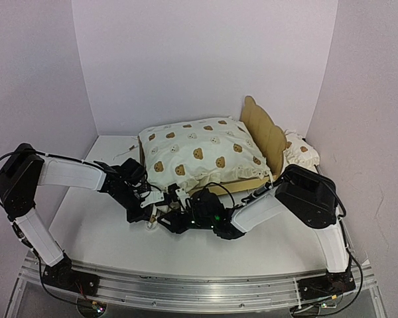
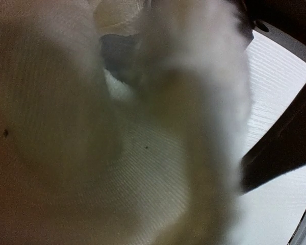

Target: Set up the pet bed

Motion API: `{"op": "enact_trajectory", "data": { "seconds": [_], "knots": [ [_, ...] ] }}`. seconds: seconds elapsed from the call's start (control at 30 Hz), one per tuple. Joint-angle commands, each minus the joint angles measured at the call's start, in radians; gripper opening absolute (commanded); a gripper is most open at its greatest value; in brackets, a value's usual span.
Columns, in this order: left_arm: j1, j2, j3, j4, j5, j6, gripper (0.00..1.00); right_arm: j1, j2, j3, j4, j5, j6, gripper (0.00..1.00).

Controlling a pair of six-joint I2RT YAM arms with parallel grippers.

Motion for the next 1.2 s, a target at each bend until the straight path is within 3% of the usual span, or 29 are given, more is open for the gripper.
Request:
{"op": "enact_trajectory", "data": {
  "seconds": [0.0,0.47,0.63,0.83,1.17],
  "knots": [
    [-0.021,0.009,0.053,0.018,0.100,-0.001,0.00,0.000,0.029,-0.012,0.082,-0.008,0.043,0.37],
    [-0.021,0.016,0.064,0.007,0.117,0.003,0.00,0.000,-0.001,-0.144,0.268,0.076,0.122,0.39],
    [-0.021,0.020,0.069,0.008,0.117,0.004,0.00,0.000,0.024,-0.104,0.275,0.040,0.139,0.39],
    [-0.021,0.021,0.071,0.009,0.109,0.005,0.00,0.000,0.074,-0.053,0.287,0.016,0.197,0.30],
    [-0.021,0.024,0.074,0.018,0.097,0.010,0.00,0.002,0.111,-0.024,0.285,-0.062,0.289,0.29]
  ]
}}
